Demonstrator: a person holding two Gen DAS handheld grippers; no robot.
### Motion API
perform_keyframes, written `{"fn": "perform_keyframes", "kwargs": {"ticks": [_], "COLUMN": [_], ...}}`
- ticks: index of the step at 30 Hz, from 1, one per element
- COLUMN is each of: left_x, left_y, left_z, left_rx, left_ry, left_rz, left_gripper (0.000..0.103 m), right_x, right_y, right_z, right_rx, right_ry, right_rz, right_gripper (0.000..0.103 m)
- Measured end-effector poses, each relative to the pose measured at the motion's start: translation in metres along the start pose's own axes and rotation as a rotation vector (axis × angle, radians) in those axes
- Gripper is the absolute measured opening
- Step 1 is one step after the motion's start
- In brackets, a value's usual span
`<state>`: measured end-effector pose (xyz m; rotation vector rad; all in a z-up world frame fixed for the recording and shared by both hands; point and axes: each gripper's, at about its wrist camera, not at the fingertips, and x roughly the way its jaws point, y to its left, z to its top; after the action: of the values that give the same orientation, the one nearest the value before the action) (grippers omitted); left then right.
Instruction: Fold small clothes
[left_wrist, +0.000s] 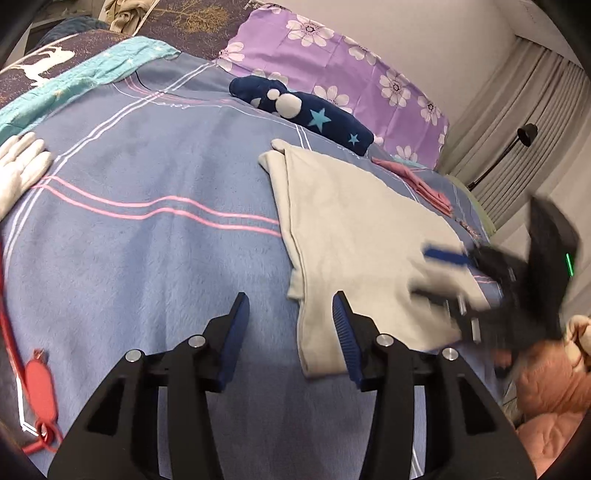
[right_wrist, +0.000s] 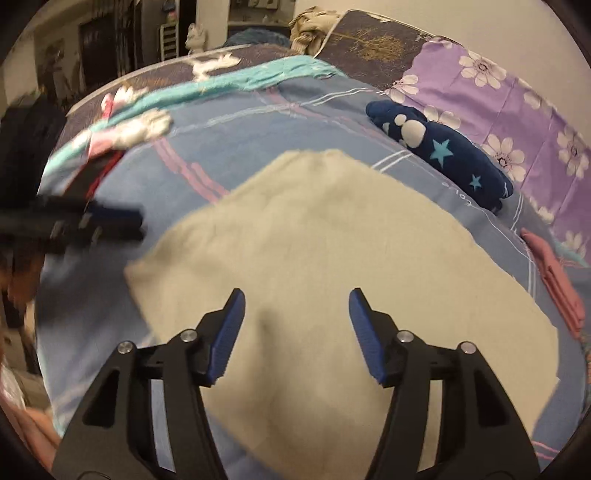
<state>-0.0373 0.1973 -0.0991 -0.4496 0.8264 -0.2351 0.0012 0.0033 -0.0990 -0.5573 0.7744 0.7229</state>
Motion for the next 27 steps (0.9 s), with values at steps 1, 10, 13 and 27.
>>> {"fn": "perform_keyframes", "kwargs": {"ticks": [1, 10, 13, 27], "left_x": [0.004, -0.006, -0.014, 0.084], "left_y": [0.001, 0.016, 0.018, 0.011], "left_z": [0.002, -0.001, 0.001, 0.085], "left_rx": [-0.011, -0.115, -0.122, -0.063], "left_ry": [0.007, -0.012, -0.033, 0.159], "left_rz": [-0.001, 0.02, 0.009, -0.216], "left_gripper": [0.047, 0.061, 0.061, 0.072], "right_x": [-0.002, 0.015, 0.028, 0.048], "right_y": [0.014, 0.104, 0.108, 0.113], "right_z": [-0.007, -0.016, 0.0, 0.012], "right_rx": [-0.042, -0.284, -0.261, -0.262], "right_ry": [0.011, -0.046, -0.045, -0.079], "right_rz": [0.004, -0.176, -0.257, -0.364], "right_gripper": [0.062, 0.084, 0.084, 0.064]}}
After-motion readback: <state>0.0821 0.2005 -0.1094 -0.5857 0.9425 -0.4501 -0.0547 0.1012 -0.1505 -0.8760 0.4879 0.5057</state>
